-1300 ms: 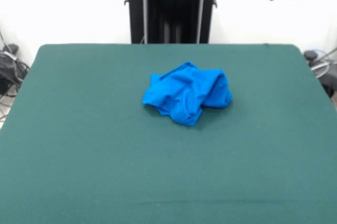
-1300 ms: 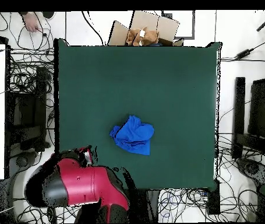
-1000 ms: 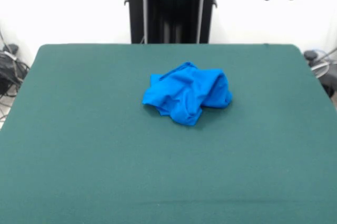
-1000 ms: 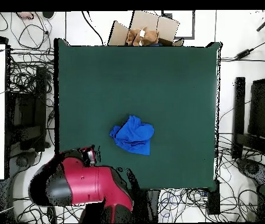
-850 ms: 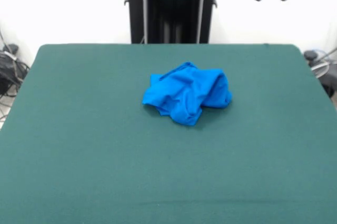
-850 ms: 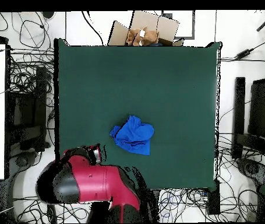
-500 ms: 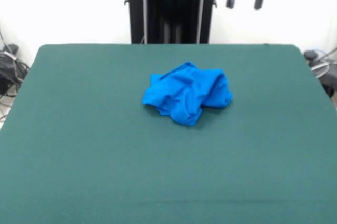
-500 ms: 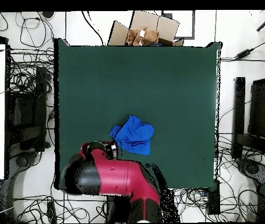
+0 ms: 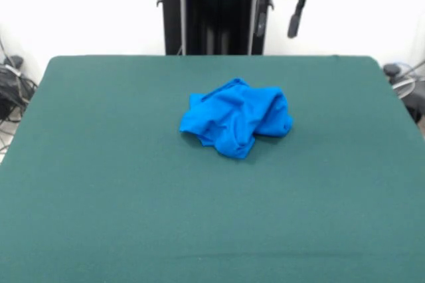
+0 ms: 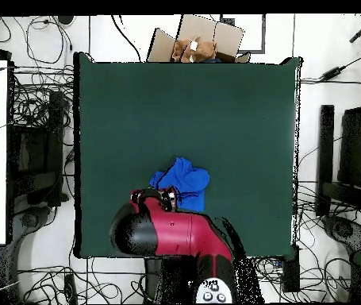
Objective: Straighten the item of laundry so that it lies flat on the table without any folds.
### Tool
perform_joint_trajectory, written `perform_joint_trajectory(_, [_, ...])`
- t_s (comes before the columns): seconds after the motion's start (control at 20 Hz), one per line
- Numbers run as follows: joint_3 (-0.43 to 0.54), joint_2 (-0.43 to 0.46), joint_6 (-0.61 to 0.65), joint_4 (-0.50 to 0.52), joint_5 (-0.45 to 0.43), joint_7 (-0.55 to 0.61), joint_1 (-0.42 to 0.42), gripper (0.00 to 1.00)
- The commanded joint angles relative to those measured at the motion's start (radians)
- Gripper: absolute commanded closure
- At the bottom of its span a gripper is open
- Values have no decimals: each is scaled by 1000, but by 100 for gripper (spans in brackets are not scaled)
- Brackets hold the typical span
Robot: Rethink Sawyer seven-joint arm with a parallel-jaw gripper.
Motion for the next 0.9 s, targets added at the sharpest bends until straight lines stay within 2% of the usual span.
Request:
perform_joint_trajectory(0.05, [-16, 160, -101, -52, -63, 145, 31, 0])
perform_joint_trajectory(0.3, [-40, 243, -180, -82, -58, 162, 51, 0])
perform_joint_trajectory(0.55, [-61, 287, -222, -96, -34, 164, 69, 0])
perform_joint_trajectory(0.9, [-6, 271, -250, -64, -28, 161, 21, 0])
